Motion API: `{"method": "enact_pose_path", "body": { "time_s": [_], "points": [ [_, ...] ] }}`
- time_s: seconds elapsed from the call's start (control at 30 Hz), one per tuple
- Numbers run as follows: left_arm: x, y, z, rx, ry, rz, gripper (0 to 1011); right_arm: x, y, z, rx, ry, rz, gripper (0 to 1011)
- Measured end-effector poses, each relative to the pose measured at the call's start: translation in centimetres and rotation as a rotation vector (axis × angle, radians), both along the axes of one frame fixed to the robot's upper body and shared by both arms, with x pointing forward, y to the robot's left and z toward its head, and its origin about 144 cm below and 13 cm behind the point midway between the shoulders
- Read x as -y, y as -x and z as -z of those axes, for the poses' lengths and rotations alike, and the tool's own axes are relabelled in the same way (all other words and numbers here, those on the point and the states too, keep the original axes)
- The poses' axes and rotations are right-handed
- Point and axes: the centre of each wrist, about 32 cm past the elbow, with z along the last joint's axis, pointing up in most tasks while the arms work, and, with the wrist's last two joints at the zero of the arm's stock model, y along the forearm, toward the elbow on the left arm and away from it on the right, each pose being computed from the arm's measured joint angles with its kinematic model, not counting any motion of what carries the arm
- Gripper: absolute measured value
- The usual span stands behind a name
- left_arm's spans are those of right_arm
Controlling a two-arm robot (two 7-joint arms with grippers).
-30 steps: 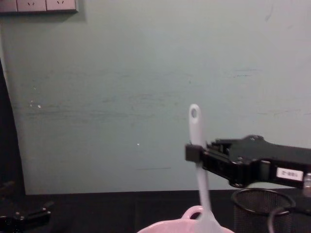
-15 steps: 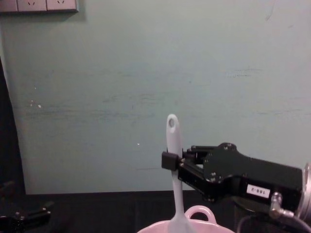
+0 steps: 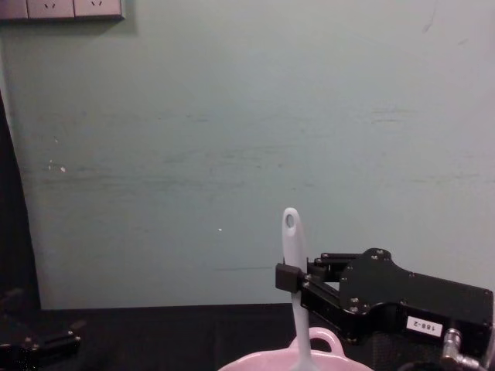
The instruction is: Use the one hand to pick up the spoon and stir the clear water in the bowl.
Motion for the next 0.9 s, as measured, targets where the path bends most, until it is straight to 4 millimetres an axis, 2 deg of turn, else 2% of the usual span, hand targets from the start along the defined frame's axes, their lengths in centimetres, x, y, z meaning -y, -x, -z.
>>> {"method": "enact_pose_path", "body": {
  "time_s": [0.33,0.7,0.9],
  "points": [
    [0.0,0.0,0.0,0.000,0.000,0.000,1005,-1.7,0.7,0.1,-0.016,-0.029,-0.071,118],
    [0.0,0.0,0.0,0.000,0.000,0.000,1005,-3.7,-2.1,1.0,-0.017,-0.067,-0.084,118],
    [0.0,0.0,0.0,0.000,0.000,0.000,1005,-3.1,-3.4,0.9,0.015,-0.068,-0.016,118]
  ]
}}
